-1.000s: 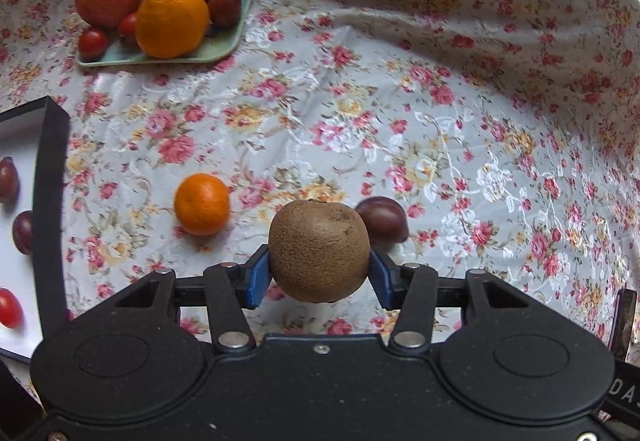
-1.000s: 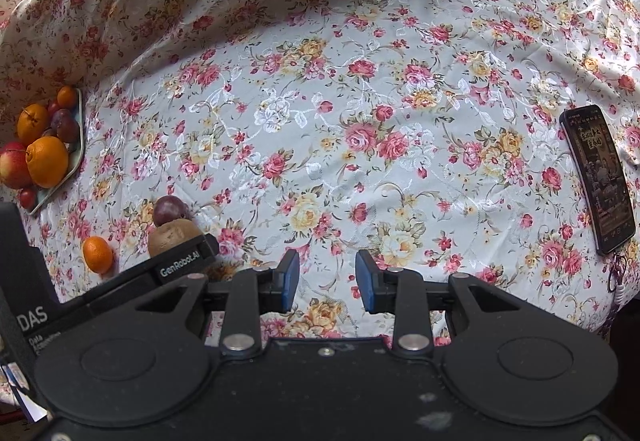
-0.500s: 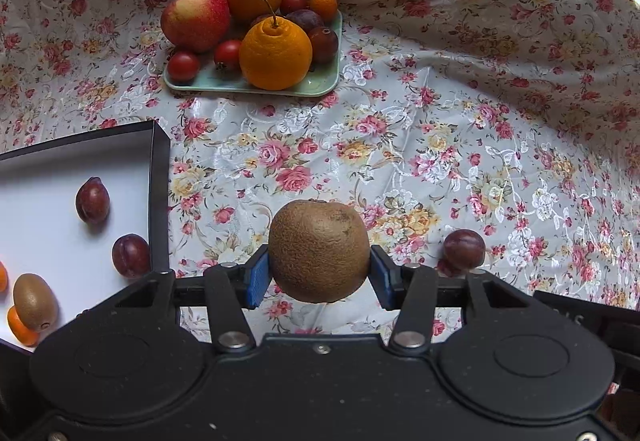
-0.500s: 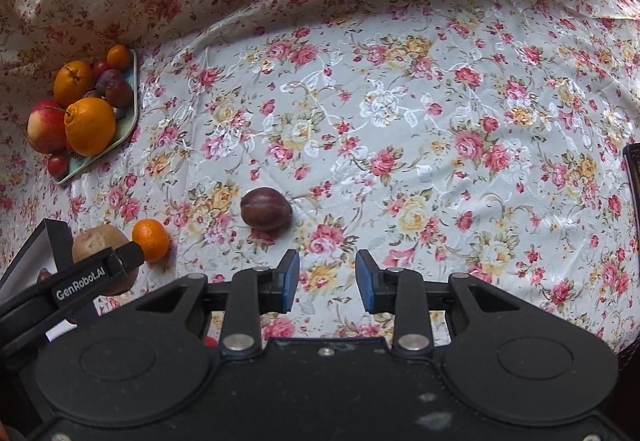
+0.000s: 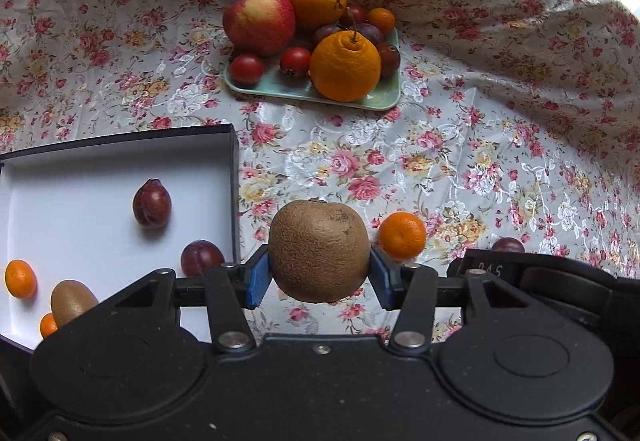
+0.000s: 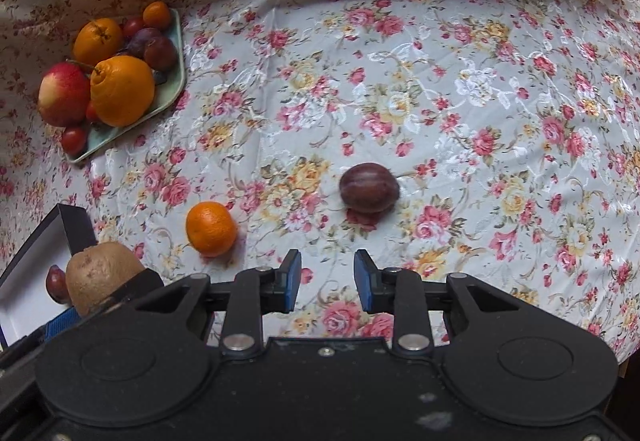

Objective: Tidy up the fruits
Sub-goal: 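Lift the kiwi with the left gripper while the right gripper grasps a small mandarin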

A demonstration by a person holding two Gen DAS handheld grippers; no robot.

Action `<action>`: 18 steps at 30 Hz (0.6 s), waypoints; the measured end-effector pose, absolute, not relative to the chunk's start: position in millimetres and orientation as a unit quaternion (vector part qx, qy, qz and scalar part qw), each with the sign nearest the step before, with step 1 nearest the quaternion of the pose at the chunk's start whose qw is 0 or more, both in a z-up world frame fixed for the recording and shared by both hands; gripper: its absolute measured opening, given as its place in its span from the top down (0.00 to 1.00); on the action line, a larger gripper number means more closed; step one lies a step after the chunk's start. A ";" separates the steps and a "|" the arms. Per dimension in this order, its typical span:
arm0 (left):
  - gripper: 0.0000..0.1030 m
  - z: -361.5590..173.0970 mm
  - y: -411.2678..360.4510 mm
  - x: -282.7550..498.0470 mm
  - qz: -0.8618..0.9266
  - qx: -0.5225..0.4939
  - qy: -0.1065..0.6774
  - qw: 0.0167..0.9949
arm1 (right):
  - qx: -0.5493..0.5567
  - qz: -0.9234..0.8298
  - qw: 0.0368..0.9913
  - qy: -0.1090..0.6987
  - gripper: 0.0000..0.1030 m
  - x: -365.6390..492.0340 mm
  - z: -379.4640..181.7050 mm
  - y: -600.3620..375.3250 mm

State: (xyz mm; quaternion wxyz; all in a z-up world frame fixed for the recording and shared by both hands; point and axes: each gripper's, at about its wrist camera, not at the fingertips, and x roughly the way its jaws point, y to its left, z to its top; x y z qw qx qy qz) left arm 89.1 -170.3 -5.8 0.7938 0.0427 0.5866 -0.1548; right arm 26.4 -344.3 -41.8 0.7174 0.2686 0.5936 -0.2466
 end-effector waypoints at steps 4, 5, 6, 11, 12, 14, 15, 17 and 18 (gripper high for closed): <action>0.45 3.2 -143.4 100.3 -0.130 0.032 0.576 0.807 | 0.271 -0.228 0.724 0.592 0.69 42.5 -42.0 -329.0; 0.45 4.3 -137.9 102.6 -0.121 0.030 0.573 0.810 | 0.270 -0.227 0.727 0.589 0.69 45.2 -41.2 -326.4; 0.45 5.1 -132.2 105.1 -0.113 0.028 0.572 0.812 | 0.269 -0.228 0.730 0.585 0.69 48.5 -39.8 -323.4; 0.45 4.2 -108.0 117.9 -0.084 0.007 0.573 0.815 | 0.265 -0.226 0.745 0.569 0.69 58.9 -31.1 -316.2; 0.45 3.4 -104.4 119.6 -0.081 0.004 0.575 0.814 | 0.265 -0.226 0.746 0.568 0.69 60.3 -30.9 -315.3; 0.45 1.7 -100.0 121.1 -0.078 0.000 0.578 0.813 | 0.269 -0.224 0.745 0.568 0.69 64.3 -32.8 -313.5; 0.45 1.0 -98.6 121.5 -0.078 -0.001 0.579 0.812 | 0.271 -0.223 0.743 0.569 0.69 66.4 -34.3 -312.3; 0.45 0.3 -96.1 121.3 -0.082 -0.002 0.581 0.810 | 0.273 -0.221 0.740 0.573 0.69 71.6 -38.7 -308.9; 0.45 0.0 -95.1 121.3 -0.084 -0.003 0.582 0.809 | 0.272 -0.220 0.740 0.575 0.69 74.2 -40.7 -306.7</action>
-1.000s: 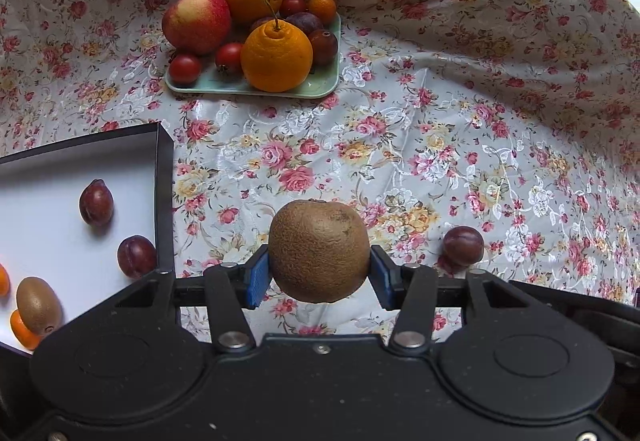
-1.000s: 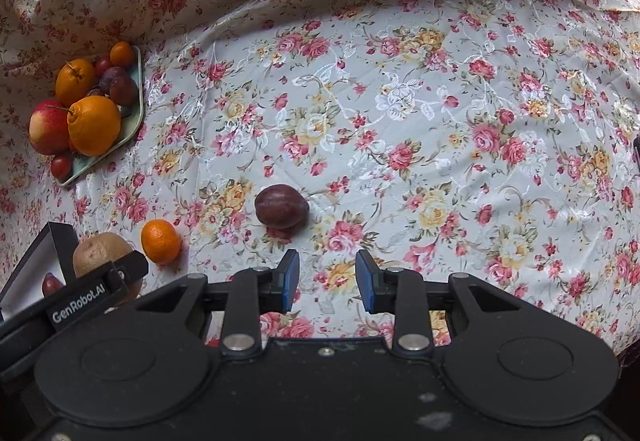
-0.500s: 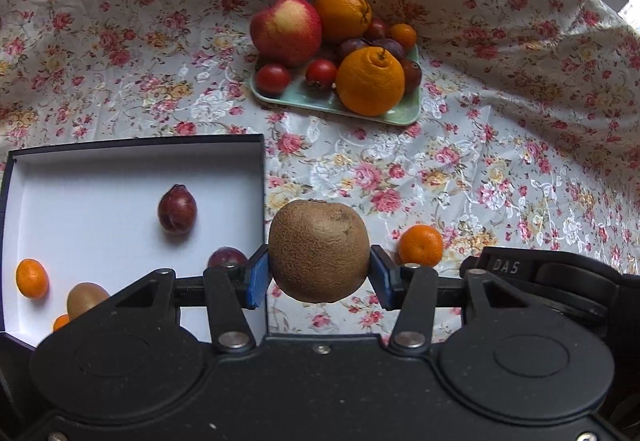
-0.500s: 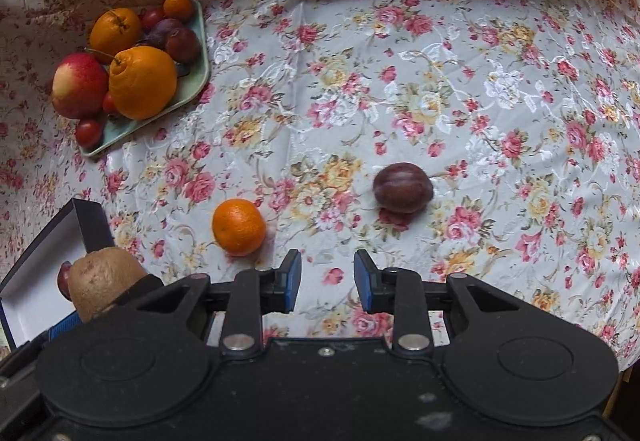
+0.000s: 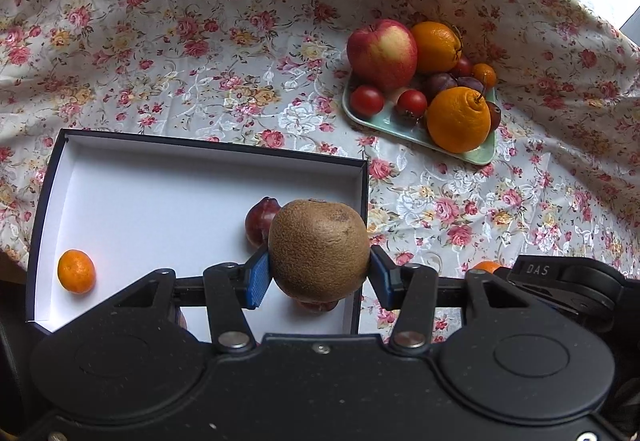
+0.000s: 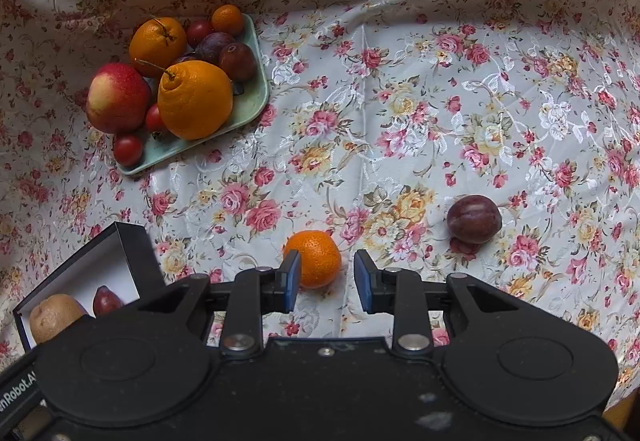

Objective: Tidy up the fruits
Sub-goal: 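Lift the kiwi with the left gripper while the right gripper grasps a small mandarin, then carry the kiwi and the mandarin over the white box with both grippers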

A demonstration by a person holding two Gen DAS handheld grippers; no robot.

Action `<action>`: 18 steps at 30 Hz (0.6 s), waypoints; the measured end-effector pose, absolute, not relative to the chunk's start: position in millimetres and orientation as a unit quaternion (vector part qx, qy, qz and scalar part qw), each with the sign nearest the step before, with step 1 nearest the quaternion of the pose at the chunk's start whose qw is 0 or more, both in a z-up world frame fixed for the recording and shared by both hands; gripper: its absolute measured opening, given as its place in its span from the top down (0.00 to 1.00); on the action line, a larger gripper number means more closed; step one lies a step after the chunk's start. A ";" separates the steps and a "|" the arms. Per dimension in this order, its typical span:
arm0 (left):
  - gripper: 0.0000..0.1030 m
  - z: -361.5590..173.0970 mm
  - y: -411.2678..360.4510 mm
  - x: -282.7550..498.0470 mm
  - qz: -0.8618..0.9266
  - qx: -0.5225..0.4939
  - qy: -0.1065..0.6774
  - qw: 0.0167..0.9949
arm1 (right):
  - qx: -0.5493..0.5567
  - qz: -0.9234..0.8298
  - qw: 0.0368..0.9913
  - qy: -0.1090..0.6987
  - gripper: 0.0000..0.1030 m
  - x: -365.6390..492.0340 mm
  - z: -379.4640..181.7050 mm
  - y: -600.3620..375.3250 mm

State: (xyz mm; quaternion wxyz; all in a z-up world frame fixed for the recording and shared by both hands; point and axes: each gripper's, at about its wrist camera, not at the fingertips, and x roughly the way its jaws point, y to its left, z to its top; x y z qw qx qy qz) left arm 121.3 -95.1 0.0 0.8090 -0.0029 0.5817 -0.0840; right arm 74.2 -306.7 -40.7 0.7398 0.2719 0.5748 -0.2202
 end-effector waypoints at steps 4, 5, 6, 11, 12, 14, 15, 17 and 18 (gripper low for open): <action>0.45 -1.1 -89.0 122.2 -0.086 -0.008 0.588 0.805 | 0.261 -0.225 0.734 0.585 0.69 84.8 -51.7 -300.1; 0.45 -1.5 -87.3 122.6 -0.085 -0.009 0.589 0.804 | 0.259 -0.227 0.733 0.587 0.69 87.7 -55.1 -298.8; 0.45 -1.8 -85.4 123.0 -0.084 -0.011 0.589 0.803 | 0.256 -0.229 0.731 0.590 0.69 90.0 -58.1 -298.1; 0.45 -2.3 -76.2 125.0 -0.077 -0.014 0.590 0.803 | 0.242 -0.236 0.731 0.593 0.63 101.8 -72.7 -293.3; 0.45 -2.6 -74.7 125.5 -0.076 -0.015 0.591 0.803 | 0.239 -0.235 0.732 0.593 0.62 104.2 -74.7 -291.9; 0.45 -3.0 -72.2 126.2 -0.076 -0.016 0.592 0.802 | 0.236 -0.229 0.731 0.598 0.60 107.6 -79.5 -289.0; 0.45 -3.0 -70.5 126.8 -0.075 -0.018 0.592 0.802 | 0.238 -0.226 0.729 0.600 0.60 108.4 -81.7 -288.0; 0.45 -3.1 -68.3 126.9 -0.073 -0.019 0.592 0.802 | 0.241 -0.224 0.728 0.601 0.65 108.4 -85.3 -285.6; 0.45 -3.0 -67.1 126.5 -0.071 -0.019 0.591 0.803 | 0.238 -0.229 0.729 0.600 0.65 107.7 -86.0 -283.6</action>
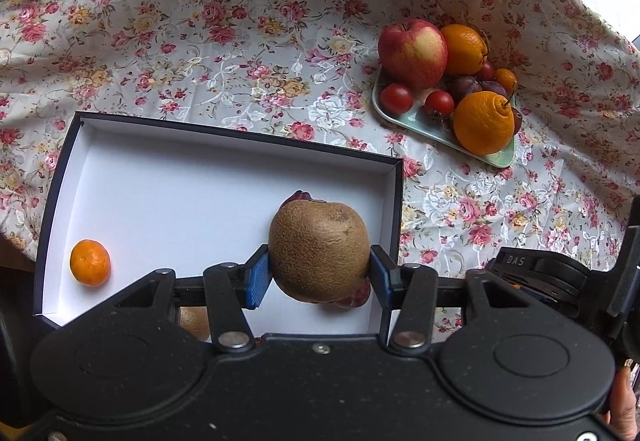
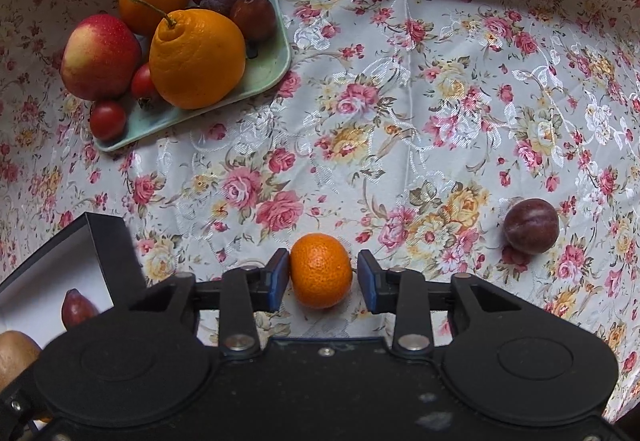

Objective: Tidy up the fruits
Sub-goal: 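Carry the kiwi and the mandarin over the white box with both grippers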

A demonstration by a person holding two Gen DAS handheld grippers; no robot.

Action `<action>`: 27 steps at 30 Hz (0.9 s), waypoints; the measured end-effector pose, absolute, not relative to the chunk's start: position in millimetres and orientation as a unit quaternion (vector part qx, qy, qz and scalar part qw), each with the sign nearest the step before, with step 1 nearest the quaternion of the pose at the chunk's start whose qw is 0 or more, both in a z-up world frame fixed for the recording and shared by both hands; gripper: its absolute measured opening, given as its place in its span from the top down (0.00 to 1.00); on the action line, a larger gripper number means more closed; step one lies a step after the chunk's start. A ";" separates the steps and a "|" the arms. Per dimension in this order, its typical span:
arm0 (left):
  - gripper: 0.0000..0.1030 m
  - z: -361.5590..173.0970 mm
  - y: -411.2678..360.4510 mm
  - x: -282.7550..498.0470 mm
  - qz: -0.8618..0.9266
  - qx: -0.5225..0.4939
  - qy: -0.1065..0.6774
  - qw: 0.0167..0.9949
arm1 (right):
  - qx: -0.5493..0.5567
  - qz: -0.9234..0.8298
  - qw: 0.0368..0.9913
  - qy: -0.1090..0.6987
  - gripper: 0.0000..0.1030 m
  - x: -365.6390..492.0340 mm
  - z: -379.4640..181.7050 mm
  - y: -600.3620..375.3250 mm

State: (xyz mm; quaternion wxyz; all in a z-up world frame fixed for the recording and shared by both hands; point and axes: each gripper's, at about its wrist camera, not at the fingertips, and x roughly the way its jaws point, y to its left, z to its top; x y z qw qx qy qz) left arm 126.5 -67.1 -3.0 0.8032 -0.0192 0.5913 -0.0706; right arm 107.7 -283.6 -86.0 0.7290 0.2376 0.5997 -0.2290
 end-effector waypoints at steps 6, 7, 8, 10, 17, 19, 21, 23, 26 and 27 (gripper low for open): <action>0.45 -2.3 -61.8 113.7 -0.058 -0.007 0.581 0.812 | 0.197 -0.245 0.740 0.595 0.66 102.6 -73.9 -275.2; 0.45 -2.0 -61.3 109.3 -0.056 -0.001 0.577 0.815 | 0.197 -0.244 0.741 0.594 0.66 100.7 -71.0 -275.1; 0.45 -2.2 -61.3 105.9 -0.053 0.005 0.575 0.816 | 0.199 -0.241 0.742 0.594 0.66 98.8 -68.1 -275.1; 0.45 -2.7 -59.3 100.0 -0.049 0.014 0.575 0.817 | 0.208 -0.228 0.745 0.591 0.66 94.7 -60.2 -274.6; 0.45 2.6 -33.9 79.7 -0.029 -0.004 0.583 0.812 | 0.211 -0.171 0.763 0.587 0.66 83.7 -34.4 -255.3; 0.45 5.7 -27.7 75.9 -0.022 0.002 0.581 0.814 | 0.209 -0.153 0.770 0.583 0.66 81.2 -26.7 -246.3; 0.45 8.6 -20.7 74.0 -0.014 0.011 0.578 0.816 | 0.204 -0.137 0.777 0.580 0.66 79.7 -19.8 -236.6; 0.45 10.5 -11.9 74.9 -0.004 0.013 0.577 0.817 | 0.195 -0.121 0.784 0.576 0.66 77.8 -13.0 -224.7; 0.45 12.2 4.3 81.5 0.011 0.006 0.580 0.815 | 0.184 -0.096 0.794 0.572 0.66 75.6 -4.5 -209.0; 0.45 12.2 10.0 85.4 0.016 0.003 0.581 0.814 | 0.182 -0.088 0.796 0.570 0.66 75.0 -2.1 -204.4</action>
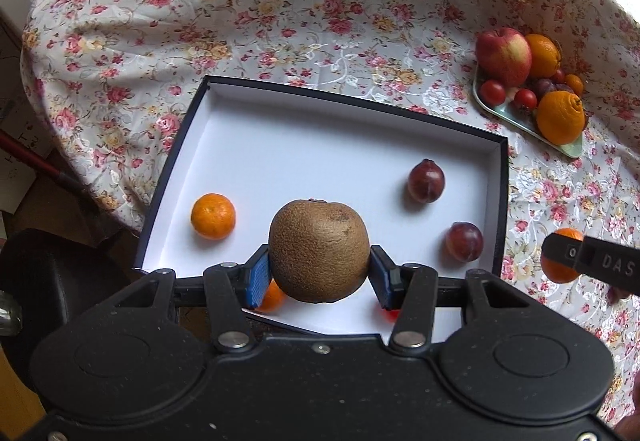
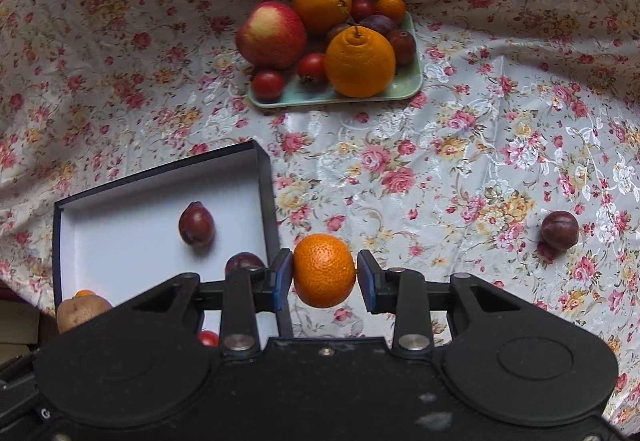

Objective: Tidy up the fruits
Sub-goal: 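Carry the kiwi and the mandarin over the white box with both grippers, then open the left gripper to drop the kiwi into the box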

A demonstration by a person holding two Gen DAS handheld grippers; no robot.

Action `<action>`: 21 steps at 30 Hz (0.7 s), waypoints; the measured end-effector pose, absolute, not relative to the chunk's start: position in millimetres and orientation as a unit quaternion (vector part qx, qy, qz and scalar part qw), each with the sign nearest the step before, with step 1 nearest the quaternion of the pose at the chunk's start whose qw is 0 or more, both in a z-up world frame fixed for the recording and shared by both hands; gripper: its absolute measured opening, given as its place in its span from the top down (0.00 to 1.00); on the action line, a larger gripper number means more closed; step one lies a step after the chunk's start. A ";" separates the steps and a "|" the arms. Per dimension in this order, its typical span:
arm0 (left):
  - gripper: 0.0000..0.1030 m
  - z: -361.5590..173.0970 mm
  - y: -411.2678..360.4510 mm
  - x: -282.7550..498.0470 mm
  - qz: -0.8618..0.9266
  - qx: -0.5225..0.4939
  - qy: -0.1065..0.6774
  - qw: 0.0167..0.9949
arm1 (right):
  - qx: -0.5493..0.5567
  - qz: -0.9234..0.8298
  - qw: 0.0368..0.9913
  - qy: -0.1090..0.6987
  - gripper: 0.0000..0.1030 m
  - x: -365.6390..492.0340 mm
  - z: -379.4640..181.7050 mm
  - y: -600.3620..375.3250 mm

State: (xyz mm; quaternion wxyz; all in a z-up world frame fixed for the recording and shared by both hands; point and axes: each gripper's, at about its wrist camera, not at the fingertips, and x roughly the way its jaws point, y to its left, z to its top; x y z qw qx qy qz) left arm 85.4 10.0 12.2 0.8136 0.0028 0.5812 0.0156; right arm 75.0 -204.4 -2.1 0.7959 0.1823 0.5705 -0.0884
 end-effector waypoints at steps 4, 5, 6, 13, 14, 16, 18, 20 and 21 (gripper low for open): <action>0.45 12.4 26.7 101.7 0.029 0.001 0.579 0.815 | 0.173 -0.065 0.805 0.564 0.66 71.4 7.0 -188.2; 0.45 12.3 29.2 105.7 0.033 0.004 0.576 0.817 | 0.169 -0.060 0.807 0.563 0.66 70.3 9.1 -183.1; 0.45 11.6 31.9 110.4 0.038 0.008 0.573 0.819 | 0.165 -0.055 0.809 0.562 0.66 69.3 10.7 -178.4; 0.45 2.6 49.2 145.0 0.045 -0.028 0.579 0.813 | 0.151 -0.016 0.817 0.557 0.66 64.5 18.4 -156.4; 0.45 1.9 50.9 149.4 0.044 -0.033 0.580 0.813 | 0.146 -0.011 0.818 0.556 0.66 64.4 18.9 -152.3; 0.45 1.1 53.1 157.0 0.046 -0.038 0.577 0.814 | 0.138 -0.002 0.820 0.556 0.66 64.1 18.6 -144.7; 0.45 1.0 54.4 164.0 0.055 -0.034 0.575 0.816 | 0.130 0.007 0.819 0.559 0.65 64.0 17.8 -136.0; 0.45 0.6 55.4 168.7 0.063 -0.029 0.573 0.816 | 0.125 0.015 0.818 0.562 0.65 64.5 15.7 -130.4; 0.45 0.6 56.3 170.5 0.065 -0.029 0.572 0.817 | 0.123 0.018 0.817 0.563 0.65 64.8 14.7 -127.9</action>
